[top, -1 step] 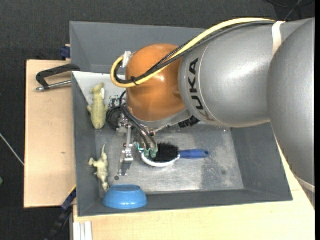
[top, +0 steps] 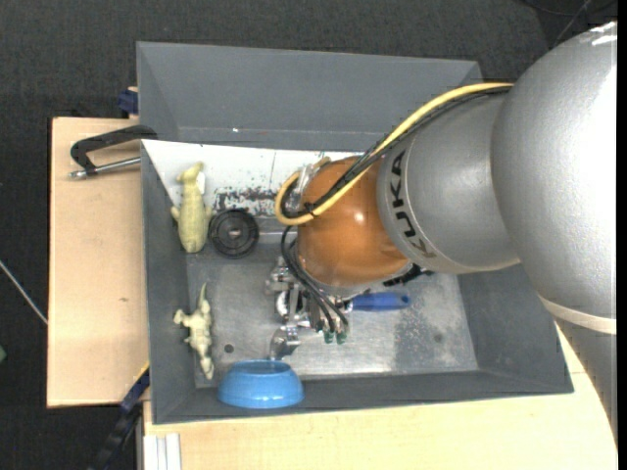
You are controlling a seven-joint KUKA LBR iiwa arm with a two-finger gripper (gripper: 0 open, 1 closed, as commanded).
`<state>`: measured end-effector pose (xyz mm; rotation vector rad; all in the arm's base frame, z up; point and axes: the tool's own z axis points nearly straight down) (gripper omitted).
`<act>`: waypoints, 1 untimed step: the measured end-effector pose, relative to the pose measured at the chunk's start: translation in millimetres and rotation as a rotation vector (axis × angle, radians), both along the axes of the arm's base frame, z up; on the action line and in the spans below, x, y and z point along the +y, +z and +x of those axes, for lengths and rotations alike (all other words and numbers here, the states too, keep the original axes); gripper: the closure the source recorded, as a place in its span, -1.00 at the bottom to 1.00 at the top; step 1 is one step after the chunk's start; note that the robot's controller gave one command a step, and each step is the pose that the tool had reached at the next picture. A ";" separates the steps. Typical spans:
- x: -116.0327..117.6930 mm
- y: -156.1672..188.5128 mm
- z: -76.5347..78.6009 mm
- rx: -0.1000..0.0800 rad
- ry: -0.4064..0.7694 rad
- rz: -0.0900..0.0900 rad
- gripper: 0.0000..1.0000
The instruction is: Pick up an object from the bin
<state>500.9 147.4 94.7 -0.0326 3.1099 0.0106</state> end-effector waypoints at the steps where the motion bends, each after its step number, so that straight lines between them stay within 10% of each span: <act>1: -62.4 -21.1 20.7 0.016 0.013 -0.002 -1.00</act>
Offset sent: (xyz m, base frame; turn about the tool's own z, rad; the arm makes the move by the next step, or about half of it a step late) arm 0.0161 -0.0623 -0.0247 -0.0151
